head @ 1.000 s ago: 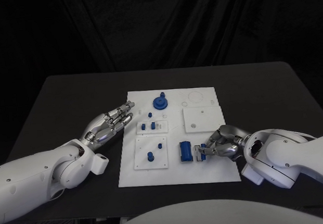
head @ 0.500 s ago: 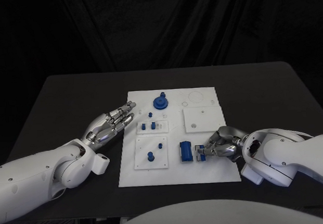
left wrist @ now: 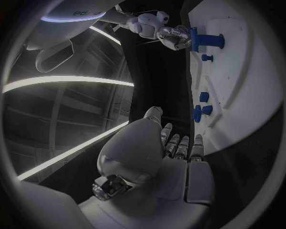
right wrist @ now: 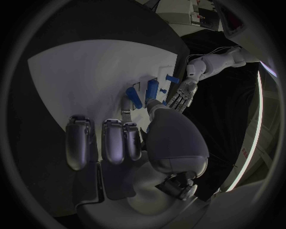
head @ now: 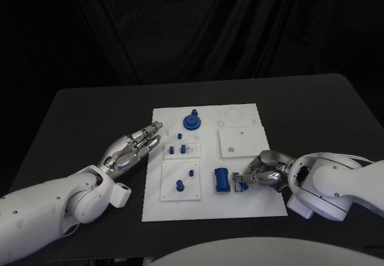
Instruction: Assemble the parts on the task board
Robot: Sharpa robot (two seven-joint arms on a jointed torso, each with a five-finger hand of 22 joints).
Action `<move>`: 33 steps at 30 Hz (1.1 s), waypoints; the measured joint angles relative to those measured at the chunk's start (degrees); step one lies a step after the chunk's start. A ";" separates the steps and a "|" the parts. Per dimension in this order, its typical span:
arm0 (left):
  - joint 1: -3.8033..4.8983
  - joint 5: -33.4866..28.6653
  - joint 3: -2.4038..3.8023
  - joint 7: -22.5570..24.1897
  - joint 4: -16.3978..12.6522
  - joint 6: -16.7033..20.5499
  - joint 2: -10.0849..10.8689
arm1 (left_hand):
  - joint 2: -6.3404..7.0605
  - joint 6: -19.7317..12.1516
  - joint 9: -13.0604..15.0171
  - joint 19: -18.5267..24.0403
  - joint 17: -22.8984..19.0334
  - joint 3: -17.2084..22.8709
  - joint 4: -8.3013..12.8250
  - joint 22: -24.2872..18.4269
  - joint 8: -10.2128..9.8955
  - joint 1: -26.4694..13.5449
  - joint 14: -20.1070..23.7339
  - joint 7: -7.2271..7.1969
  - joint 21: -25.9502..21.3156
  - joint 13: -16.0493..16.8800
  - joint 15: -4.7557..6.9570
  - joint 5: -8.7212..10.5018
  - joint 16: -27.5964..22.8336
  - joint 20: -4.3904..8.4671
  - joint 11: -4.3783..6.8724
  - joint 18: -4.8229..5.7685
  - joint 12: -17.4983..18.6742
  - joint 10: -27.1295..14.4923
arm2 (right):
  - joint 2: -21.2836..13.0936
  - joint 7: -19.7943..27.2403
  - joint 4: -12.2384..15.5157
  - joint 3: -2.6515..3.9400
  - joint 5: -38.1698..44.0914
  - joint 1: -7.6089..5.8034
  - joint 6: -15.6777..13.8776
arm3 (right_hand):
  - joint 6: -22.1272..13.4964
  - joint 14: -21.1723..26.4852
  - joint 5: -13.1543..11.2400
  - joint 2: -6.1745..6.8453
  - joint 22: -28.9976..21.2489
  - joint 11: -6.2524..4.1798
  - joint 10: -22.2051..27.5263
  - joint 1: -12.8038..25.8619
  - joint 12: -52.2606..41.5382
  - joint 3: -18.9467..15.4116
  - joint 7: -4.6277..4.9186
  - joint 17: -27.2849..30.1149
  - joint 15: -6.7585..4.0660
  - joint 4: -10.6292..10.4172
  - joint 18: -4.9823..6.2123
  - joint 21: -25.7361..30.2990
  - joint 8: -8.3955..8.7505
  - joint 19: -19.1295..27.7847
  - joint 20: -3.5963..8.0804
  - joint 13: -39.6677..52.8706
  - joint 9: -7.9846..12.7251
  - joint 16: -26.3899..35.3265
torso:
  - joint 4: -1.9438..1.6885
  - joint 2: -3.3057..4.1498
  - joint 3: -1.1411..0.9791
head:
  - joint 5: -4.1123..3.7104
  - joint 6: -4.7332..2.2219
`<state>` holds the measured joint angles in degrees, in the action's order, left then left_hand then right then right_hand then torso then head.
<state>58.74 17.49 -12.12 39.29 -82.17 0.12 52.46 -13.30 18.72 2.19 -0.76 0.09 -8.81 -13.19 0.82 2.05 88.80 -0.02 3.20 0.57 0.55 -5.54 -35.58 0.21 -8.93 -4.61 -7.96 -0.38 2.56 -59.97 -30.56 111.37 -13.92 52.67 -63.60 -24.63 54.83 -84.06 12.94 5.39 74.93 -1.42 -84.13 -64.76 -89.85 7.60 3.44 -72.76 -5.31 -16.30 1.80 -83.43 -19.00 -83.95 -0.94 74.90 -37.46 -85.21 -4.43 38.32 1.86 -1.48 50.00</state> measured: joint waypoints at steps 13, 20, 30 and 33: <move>-0.12 0.01 0.00 -0.01 0.19 -0.21 -0.06 | 0.00 0.18 0.00 0.00 0.00 0.16 0.16 0.00 0.00 0.00 0.00 0.70 0.00 0.00 -0.41 0.00 0.00 0.00 0.00 0.00 0.00 0.00 | -0.60 0.20 -0.01 0.00 0.80 0.00 -0.63 | -0.21 0.00 -0.33 -2.16 -0.01 0.00 0.00 4.10 0.00 -3.99 -0.21 -0.03 0.00 -0.31 0.00 0.00 -1.16 0.00 0.00 0.00 0.10 0.00 | 0.00 -0.03 -0.04 | 0.18 0.00; -0.18 0.01 0.00 -0.01 0.22 -0.31 -0.05 | 0.00 0.33 0.03 -0.21 -0.03 0.16 0.16 0.00 0.00 0.00 0.00 1.11 0.00 0.00 -0.40 0.00 0.00 -0.21 0.00 0.00 0.00 0.00 | -1.39 0.27 0.18 -0.01 0.94 -0.01 -0.82 | -0.21 0.00 0.34 -3.12 -0.01 0.00 0.00 5.05 0.00 -4.69 -0.21 -0.03 0.00 -0.37 0.00 0.00 -1.41 0.00 0.00 0.00 0.10 -0.20 | 0.03 -0.03 -0.07 | 0.27 0.00; -0.26 0.01 0.00 -0.01 0.34 -0.49 -0.23 | 0.00 0.33 0.05 -0.21 -0.04 0.31 0.31 -0.01 0.00 0.00 0.00 1.11 0.00 0.00 -0.40 0.00 0.00 -0.21 0.00 -0.01 0.00 0.00 | -1.61 0.04 0.17 -0.01 1.08 -0.01 0.28 | -1.79 0.00 2.43 -2.91 -0.02 0.00 0.00 1.58 0.00 -6.33 -0.29 1.13 0.00 0.95 0.00 0.65 -1.68 0.00 0.00 0.00 0.28 -0.20 | 0.03 -0.04 -0.08 | 0.13 0.00; -0.27 0.01 0.00 -0.01 0.34 -0.57 -0.23 | 0.00 0.33 0.05 -0.21 -0.04 0.31 0.31 -0.01 0.00 0.00 0.00 1.11 0.00 0.00 -0.40 0.00 0.00 -0.21 0.00 0.00 0.00 0.00 | -1.72 -0.08 0.11 -0.01 1.52 -0.01 0.88 | -4.89 0.03 2.56 -2.38 -0.02 0.74 0.11 0.00 0.00 -6.99 0.53 1.80 0.67 1.62 0.00 1.13 -1.01 -0.08 -0.31 0.00 0.82 -0.19 | 0.03 -0.05 -0.08 | 0.25 0.00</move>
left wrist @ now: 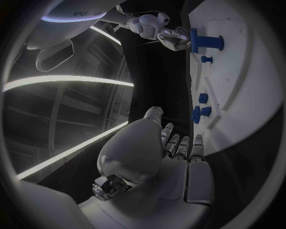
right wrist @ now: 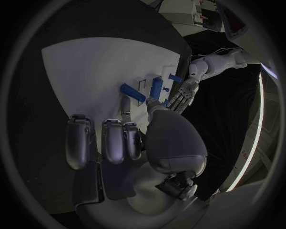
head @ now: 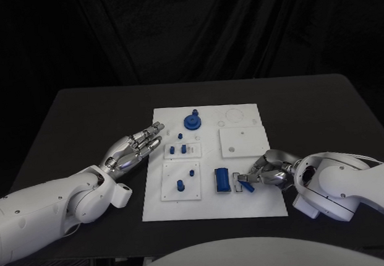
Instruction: Assemble the parts on the task board
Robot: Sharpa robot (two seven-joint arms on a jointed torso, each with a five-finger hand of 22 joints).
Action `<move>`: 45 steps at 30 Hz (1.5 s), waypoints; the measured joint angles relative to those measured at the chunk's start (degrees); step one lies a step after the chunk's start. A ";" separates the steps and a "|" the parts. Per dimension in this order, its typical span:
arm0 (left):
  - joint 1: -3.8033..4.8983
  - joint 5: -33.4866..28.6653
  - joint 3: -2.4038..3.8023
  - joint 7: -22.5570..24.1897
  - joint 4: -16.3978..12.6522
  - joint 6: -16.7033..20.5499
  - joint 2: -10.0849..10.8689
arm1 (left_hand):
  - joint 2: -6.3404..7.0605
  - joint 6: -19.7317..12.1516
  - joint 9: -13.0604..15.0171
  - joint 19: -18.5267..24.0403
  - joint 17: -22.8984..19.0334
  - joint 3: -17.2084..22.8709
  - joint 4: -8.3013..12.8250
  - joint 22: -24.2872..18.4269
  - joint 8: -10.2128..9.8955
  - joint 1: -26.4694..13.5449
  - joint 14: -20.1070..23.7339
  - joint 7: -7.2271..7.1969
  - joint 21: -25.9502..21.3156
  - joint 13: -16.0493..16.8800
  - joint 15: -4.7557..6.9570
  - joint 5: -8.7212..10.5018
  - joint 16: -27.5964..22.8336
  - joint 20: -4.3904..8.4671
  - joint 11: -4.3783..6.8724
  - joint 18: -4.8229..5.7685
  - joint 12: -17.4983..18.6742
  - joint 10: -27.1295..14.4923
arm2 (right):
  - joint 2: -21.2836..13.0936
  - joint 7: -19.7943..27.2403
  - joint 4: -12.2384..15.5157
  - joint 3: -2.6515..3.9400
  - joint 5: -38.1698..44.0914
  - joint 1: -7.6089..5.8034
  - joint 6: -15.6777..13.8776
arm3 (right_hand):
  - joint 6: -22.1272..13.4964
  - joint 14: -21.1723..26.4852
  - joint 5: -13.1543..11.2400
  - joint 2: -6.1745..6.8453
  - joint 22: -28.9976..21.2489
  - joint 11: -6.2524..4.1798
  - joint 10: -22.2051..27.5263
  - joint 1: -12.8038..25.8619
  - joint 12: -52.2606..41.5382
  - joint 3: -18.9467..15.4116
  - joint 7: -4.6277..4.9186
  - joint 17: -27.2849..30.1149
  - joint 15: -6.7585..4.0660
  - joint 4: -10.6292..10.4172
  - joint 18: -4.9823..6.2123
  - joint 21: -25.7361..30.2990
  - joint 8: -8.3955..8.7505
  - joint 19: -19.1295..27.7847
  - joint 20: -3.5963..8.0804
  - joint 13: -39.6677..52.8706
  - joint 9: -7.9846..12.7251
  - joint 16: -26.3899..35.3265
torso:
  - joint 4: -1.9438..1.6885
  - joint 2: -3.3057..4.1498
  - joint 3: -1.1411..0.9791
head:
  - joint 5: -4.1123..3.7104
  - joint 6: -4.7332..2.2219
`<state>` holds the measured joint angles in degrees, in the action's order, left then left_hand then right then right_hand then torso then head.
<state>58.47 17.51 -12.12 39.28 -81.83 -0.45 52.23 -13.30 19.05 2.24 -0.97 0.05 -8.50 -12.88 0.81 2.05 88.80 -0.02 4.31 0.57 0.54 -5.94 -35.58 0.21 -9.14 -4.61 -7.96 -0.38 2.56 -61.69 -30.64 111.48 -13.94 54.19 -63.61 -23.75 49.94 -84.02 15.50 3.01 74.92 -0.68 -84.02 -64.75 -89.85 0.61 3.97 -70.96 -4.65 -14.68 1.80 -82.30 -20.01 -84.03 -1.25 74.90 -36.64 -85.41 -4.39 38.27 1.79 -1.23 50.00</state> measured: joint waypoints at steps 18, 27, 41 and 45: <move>-0.07 0.00 0.00 0.00 0.19 -0.34 0.00 | 0.00 0.21 -0.01 0.21 0.02 0.16 0.16 0.03 0.00 0.00 0.00 0.21 0.00 0.00 -0.41 0.00 0.00 -0.21 0.00 0.00 0.00 0.00 | -0.69 0.62 0.88 0.12 8.50 -0.20 2.86 | -5.68 0.07 6.77 0.52 -0.01 1.41 0.00 -6.96 0.00 -2.13 2.04 -0.02 1.39 2.27 0.01 1.00 0.26 -0.13 -1.53 0.00 4.07 0.22 | -0.01 0.01 0.04 | -0.02 0.00; -0.11 0.00 0.00 0.00 0.22 -0.50 0.00 | 0.00 0.21 -0.01 0.21 0.04 0.16 0.16 0.05 0.00 0.00 0.00 0.21 0.00 0.00 -0.41 0.00 0.00 -0.21 0.00 0.00 0.00 0.00 | -0.09 0.65 0.77 0.19 10.63 -0.22 4.28 | -5.68 0.12 5.32 0.76 -0.01 1.41 0.00 -7.19 0.00 -2.59 2.04 0.05 1.45 2.44 0.00 1.00 -0.19 -0.13 -1.53 0.00 4.40 0.22 | 0.04 0.05 0.04 | 0.14 0.00; -0.18 0.01 0.00 -0.01 0.30 -0.80 -0.08 | 0.00 0.00 -0.02 0.01 0.04 0.48 0.48 0.04 0.00 0.00 0.00 0.42 0.00 0.00 -0.83 0.00 0.00 -0.41 0.00 -0.01 0.00 0.00 | 1.42 0.66 -0.46 0.30 11.66 -0.31 5.32 | -4.05 0.13 10.90 -0.69 -0.01 1.41 0.00 -11.34 0.00 -2.17 1.53 -0.17 1.44 3.81 0.00 1.00 -1.74 -0.13 -1.52 0.00 2.98 0.22 | 0.03 0.09 0.00 | 0.08 0.00; -0.23 0.01 0.00 -0.01 0.34 -0.91 -0.14 | 0.00 0.00 -0.02 0.21 0.03 0.48 0.48 0.10 0.00 0.00 0.00 0.42 0.00 0.00 -0.83 0.00 0.00 -0.61 -0.20 -0.01 0.00 0.21 | 1.51 0.66 -0.72 0.24 11.76 -0.31 5.18 | -0.75 -0.09 17.61 -1.23 0.02 1.08 0.08 -12.33 0.00 -1.31 0.64 -0.38 1.22 4.68 0.00 0.65 -3.20 -0.13 -1.52 0.00 6.63 0.22 | 0.03 0.09 0.00 | 0.15 0.00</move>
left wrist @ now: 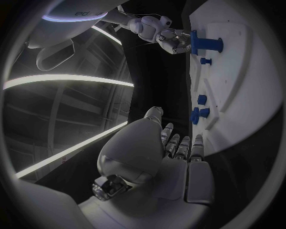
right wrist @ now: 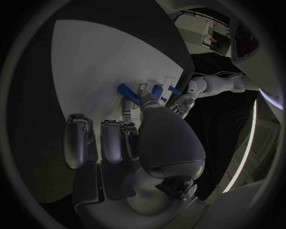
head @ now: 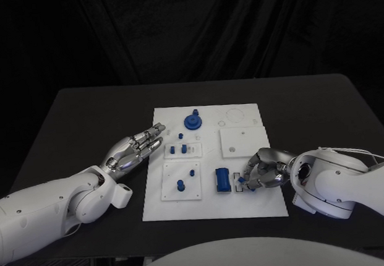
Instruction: Assemble the parts on the task board
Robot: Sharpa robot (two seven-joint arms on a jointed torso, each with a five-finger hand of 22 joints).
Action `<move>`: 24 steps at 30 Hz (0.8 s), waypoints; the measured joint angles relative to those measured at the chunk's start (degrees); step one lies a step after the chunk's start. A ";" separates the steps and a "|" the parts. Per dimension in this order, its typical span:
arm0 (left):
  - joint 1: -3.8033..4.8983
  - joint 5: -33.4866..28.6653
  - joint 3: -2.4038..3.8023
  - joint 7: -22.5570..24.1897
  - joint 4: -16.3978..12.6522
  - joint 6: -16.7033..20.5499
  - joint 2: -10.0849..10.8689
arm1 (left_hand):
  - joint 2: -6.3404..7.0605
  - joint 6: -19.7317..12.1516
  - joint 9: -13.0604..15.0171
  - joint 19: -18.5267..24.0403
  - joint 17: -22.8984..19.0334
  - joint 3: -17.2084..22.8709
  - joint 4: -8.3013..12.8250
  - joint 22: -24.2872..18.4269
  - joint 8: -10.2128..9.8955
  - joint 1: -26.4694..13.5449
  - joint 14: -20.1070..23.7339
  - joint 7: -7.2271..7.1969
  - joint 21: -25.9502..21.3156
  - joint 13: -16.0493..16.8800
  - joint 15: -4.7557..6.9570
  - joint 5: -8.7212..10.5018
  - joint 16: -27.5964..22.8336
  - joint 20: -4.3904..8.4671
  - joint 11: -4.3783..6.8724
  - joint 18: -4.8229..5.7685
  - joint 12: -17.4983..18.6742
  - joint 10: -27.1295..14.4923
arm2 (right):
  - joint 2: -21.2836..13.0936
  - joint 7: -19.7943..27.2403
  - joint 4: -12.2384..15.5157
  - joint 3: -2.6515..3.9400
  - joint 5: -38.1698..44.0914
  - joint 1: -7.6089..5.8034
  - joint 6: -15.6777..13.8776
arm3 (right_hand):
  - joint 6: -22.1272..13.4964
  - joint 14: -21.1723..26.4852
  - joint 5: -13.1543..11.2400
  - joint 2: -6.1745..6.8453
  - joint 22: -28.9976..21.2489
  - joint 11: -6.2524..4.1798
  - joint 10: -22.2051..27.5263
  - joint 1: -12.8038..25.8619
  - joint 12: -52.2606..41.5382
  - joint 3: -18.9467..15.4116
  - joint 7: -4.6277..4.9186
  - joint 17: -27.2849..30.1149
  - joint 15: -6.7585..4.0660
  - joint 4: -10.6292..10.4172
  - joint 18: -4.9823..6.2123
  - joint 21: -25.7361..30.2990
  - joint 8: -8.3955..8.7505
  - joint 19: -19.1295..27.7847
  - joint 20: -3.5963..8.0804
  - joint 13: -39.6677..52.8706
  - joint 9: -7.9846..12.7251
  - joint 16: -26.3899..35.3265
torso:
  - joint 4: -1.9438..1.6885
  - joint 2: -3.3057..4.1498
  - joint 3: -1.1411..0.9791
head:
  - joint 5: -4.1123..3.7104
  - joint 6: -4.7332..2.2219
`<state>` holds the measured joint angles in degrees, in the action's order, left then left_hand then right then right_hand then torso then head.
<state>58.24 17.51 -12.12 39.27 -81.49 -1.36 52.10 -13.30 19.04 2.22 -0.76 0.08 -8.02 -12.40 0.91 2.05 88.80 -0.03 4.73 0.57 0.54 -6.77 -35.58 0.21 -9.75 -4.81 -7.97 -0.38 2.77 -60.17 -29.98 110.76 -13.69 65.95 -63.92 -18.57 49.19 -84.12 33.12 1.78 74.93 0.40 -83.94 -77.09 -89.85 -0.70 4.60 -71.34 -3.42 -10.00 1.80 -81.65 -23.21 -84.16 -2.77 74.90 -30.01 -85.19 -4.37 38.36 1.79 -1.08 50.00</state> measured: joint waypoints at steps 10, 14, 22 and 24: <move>-0.11 0.00 0.00 0.00 0.10 -0.20 -0.16 | 0.00 0.00 0.00 -0.21 -0.03 0.40 0.07 -0.01 0.00 0.00 0.21 0.00 0.00 0.00 -0.20 0.00 0.00 -0.20 0.00 0.00 0.00 0.00 | 0.09 0.26 0.10 -0.07 -0.09 0.05 -0.75 | 3.01 0.06 6.31 -0.12 0.01 -0.95 -0.09 -1.06 0.00 1.46 -1.17 -0.23 -0.89 0.90 0.00 -0.89 -0.53 0.20 0.62 0.00 1.51 0.00 | -0.05 -0.03 0.00 | -0.12 0.00; -0.16 0.00 0.00 0.00 0.15 -0.25 -0.16 | -0.08 0.00 0.00 -0.21 -0.03 0.49 0.17 -0.01 0.00 0.09 0.12 0.00 0.00 0.00 -0.29 0.00 0.00 -0.20 0.00 0.00 0.00 0.00 | -0.10 0.44 0.19 -0.14 -1.07 0.11 -1.51 | 3.48 0.06 6.73 -0.12 0.01 -1.03 0.00 -1.06 0.00 1.76 -1.26 -0.23 -0.89 0.61 0.00 -0.89 -0.46 0.09 0.74 0.00 1.56 0.00 | -0.07 -0.06 0.00 | -0.12 0.00; -0.19 0.00 0.00 -0.05 0.18 -0.29 -0.09 | -0.23 0.00 -0.01 -0.20 -0.02 0.55 0.23 -0.01 0.00 0.23 0.00 0.00 0.00 0.00 -0.41 0.00 0.00 -0.20 0.00 0.00 0.00 0.00 | -1.43 0.53 0.78 -0.25 -7.89 0.19 -3.99 | 4.07 0.22 6.81 -0.62 0.00 -1.15 -0.12 0.33 0.00 1.73 -1.42 -0.33 -1.05 -0.52 0.00 -1.12 -0.32 0.21 1.03 0.00 1.94 0.00 | -0.03 -0.10 0.00 | 0.14 0.00; -0.20 0.00 0.00 -0.06 0.19 -0.30 -0.08 | -0.23 0.00 -0.01 -0.20 -0.02 0.55 0.23 -0.01 0.00 0.23 0.00 0.00 0.00 0.00 -0.41 0.00 0.00 -0.20 0.00 0.00 0.00 0.00 | -1.65 0.54 1.04 -0.28 -10.41 0.23 -4.76 | 4.13 0.22 6.57 -0.47 0.00 -1.23 -0.20 0.97 0.00 1.63 -1.47 -0.57 -1.05 -0.80 0.01 -1.21 -0.38 0.21 1.03 0.00 1.94 0.00 | -0.03 -0.10 0.00 | 0.08 0.00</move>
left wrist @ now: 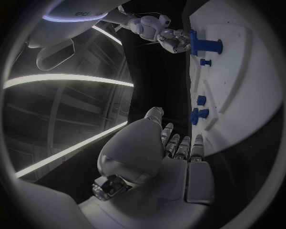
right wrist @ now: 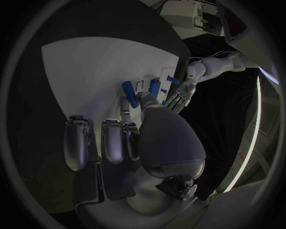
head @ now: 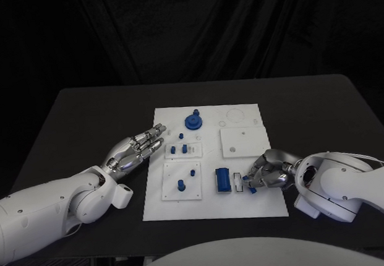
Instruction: Assemble the parts on the task board
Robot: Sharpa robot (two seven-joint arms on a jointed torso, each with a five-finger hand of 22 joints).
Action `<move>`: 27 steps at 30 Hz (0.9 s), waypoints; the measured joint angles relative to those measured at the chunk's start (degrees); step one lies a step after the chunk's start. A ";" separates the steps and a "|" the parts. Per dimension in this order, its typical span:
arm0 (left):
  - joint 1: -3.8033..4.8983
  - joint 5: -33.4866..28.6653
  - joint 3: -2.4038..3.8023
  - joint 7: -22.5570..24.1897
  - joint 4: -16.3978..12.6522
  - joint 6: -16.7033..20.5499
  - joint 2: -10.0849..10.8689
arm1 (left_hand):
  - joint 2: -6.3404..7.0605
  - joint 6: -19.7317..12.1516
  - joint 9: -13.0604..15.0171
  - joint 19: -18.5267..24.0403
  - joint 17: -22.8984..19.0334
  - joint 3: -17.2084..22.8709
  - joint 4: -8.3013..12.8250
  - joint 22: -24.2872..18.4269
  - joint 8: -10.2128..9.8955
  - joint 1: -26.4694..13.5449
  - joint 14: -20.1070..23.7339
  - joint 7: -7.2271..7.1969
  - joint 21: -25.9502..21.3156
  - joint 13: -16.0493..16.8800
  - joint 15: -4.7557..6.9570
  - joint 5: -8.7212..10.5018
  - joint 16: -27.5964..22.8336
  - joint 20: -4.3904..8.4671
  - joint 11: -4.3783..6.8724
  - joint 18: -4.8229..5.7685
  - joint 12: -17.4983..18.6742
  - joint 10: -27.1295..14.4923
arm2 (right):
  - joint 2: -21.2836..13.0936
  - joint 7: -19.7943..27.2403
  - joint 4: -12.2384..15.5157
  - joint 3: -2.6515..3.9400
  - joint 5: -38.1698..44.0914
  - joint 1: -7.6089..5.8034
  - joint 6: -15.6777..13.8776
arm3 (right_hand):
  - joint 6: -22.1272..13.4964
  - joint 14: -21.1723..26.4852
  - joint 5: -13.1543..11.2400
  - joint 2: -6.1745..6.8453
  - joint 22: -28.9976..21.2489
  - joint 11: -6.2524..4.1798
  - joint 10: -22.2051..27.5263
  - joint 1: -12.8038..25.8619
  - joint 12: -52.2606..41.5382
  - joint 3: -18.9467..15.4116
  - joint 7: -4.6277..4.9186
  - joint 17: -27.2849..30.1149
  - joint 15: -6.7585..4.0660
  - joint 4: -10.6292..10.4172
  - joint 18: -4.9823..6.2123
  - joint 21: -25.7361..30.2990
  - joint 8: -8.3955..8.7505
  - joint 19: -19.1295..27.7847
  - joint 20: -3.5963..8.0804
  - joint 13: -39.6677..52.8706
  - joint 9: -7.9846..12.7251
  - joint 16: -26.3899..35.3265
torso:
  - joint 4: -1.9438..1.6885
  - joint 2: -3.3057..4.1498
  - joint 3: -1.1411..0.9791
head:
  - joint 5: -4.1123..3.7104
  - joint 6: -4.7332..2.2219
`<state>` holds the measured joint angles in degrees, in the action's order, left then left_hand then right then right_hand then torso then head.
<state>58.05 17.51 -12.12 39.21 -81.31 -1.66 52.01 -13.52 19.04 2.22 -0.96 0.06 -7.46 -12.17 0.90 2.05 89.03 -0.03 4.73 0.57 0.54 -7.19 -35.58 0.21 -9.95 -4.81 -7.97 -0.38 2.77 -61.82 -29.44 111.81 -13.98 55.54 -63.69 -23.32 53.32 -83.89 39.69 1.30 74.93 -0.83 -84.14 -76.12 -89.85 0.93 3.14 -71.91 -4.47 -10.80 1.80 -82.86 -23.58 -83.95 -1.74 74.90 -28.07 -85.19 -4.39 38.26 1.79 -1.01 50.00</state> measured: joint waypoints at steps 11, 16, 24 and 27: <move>-0.01 0.00 0.00 -0.09 0.03 -0.01 -0.08 | 0.00 0.00 0.00 0.00 0.02 0.00 0.00 0.02 0.00 0.00 0.00 0.00 0.00 0.00 0.00 0.00 0.00 0.00 0.00 0.00 0.00 0.00 | -0.19 0.41 1.39 0.03 -10.78 0.00 -4.61 | 0.20 -0.20 -1.19 0.12 -0.01 0.00 0.00 2.20 0.00 -0.21 -0.20 -0.11 -0.20 -1.77 0.00 -0.29 -0.28 0.00 0.00 0.00 0.35 0.00 | -0.05 0.00 0.00 | -0.36 0.00; -0.01 0.00 0.00 -0.17 0.06 -0.01 -0.12 | 0.00 0.00 0.00 0.00 0.03 0.00 0.00 0.05 0.00 0.00 0.00 0.00 0.00 0.00 0.01 0.00 0.00 0.00 0.00 0.00 0.00 0.00 | -0.05 0.65 1.49 0.03 -12.46 0.00 -6.24 | 0.21 -0.20 -2.02 0.26 -0.01 0.00 0.00 2.36 0.00 -0.26 -0.21 0.40 -0.20 -2.03 0.00 -0.29 -0.04 0.00 0.00 0.00 0.41 0.00 | -0.05 -0.02 0.11 | -0.24 0.00; -0.01 0.00 0.00 -0.32 0.19 -0.12 -0.30 | 0.00 0.01 0.00 0.00 0.03 0.16 0.16 0.04 0.00 0.00 0.00 0.41 0.00 0.00 0.01 0.00 0.00 0.00 0.00 0.00 0.00 0.00 | 0.48 0.80 1.46 0.02 -12.21 0.00 -7.85 | -0.22 -0.20 -5.86 0.43 -0.01 0.00 0.00 2.94 0.00 -0.54 0.22 1.54 -0.20 -2.42 -0.01 -0.26 0.24 0.00 0.00 0.00 0.75 0.00 | -0.04 0.01 0.11 | -0.21 0.00; -0.02 0.00 0.00 -0.39 0.27 -0.18 -0.41 | 0.00 0.01 0.00 -0.03 0.03 0.16 0.16 0.04 0.00 0.00 0.00 0.41 0.00 0.00 0.01 0.00 0.00 -0.03 0.00 0.00 0.00 0.00 | 0.67 0.79 1.43 0.02 -11.25 0.00 -8.06 | -0.64 -0.20 -8.46 0.43 -0.02 0.00 0.00 2.94 0.00 -0.86 0.64 1.94 -0.20 -2.73 0.00 0.00 0.52 0.00 0.00 0.00 0.87 0.00 | -0.04 0.02 0.08 | -0.19 0.00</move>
<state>58.03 17.52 -12.12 38.82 -81.04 -1.84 51.60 -13.52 19.05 2.22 -1.00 0.09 -7.30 -12.01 0.94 2.05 89.03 -0.03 5.14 0.57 0.54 -7.18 -35.58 0.21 -9.98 -4.81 -7.97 -0.38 2.76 -61.15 -28.66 113.24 -13.96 44.29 -63.69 -31.38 52.68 -84.09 31.23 1.73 74.92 -0.82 -84.14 -73.18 -89.85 0.08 3.77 -69.97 -4.67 -13.53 1.80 -82.86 -23.07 -83.95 -1.74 74.90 -27.20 -85.19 -4.43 38.28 1.86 -1.20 50.00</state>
